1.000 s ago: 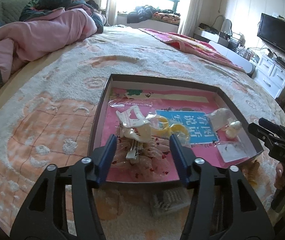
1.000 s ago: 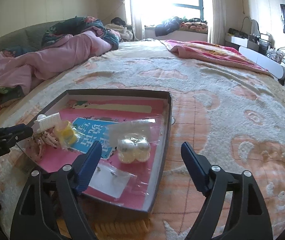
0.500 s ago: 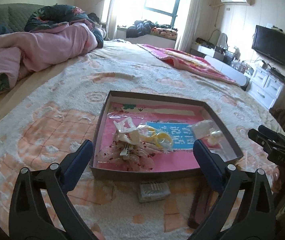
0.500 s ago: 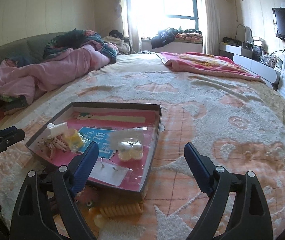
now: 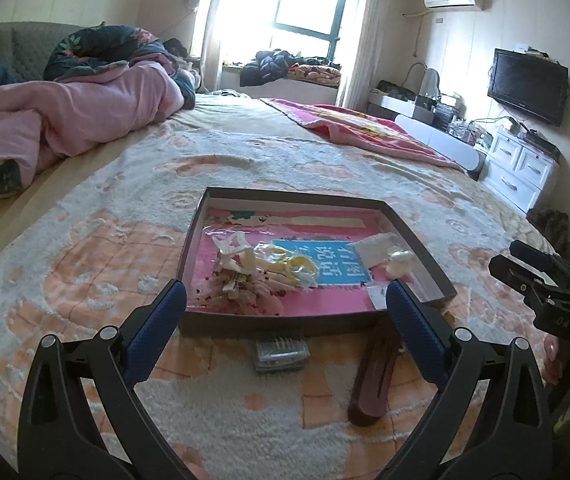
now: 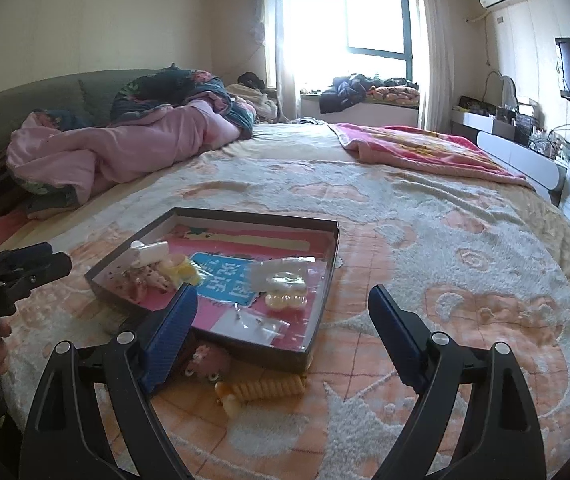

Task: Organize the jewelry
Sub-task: 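Grasp the maroon hair clip with left tool while right tool grasps the yellow coiled hair tie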

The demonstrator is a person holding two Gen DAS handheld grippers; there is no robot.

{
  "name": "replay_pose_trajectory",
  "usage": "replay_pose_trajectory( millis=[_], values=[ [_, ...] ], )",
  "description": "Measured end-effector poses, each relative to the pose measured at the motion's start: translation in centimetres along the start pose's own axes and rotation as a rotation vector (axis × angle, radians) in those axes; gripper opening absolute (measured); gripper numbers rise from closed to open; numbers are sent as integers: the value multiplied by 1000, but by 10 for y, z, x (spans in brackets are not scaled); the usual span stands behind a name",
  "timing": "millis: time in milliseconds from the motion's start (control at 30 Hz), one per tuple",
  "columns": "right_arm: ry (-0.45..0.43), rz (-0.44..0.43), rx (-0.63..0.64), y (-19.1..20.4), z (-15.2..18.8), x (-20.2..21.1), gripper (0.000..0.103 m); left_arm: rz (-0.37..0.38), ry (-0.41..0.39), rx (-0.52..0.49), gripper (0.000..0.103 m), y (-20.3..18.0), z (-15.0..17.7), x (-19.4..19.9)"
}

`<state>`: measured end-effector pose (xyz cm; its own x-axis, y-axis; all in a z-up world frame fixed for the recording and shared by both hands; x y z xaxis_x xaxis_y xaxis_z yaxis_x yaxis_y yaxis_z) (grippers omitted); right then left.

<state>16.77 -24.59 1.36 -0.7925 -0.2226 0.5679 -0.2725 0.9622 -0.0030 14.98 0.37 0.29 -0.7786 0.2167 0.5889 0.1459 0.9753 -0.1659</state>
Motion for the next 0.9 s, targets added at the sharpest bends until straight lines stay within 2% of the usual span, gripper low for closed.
replay_pose_trajectory(
  millis=[367, 900],
  values=[
    [14, -11, 47, 12, 24, 16, 84, 21, 3, -51, 91, -18, 14, 10],
    [60, -28, 62, 14, 55, 15, 83, 66, 85, -119, 91, -42, 36, -6]
  ],
)
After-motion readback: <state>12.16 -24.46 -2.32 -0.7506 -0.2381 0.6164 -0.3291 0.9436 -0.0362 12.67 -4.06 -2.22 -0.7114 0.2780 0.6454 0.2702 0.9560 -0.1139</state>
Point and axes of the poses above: each gripper's, at about its wrist camera, not at the fingertips, and x roughly against the way its jaws point, y to its left, z to its underside, the point moved 1 cm from there along -x, roughly the way its jaws point, and after that the axes turned 5 degrees about y, right-handed, at the moved point
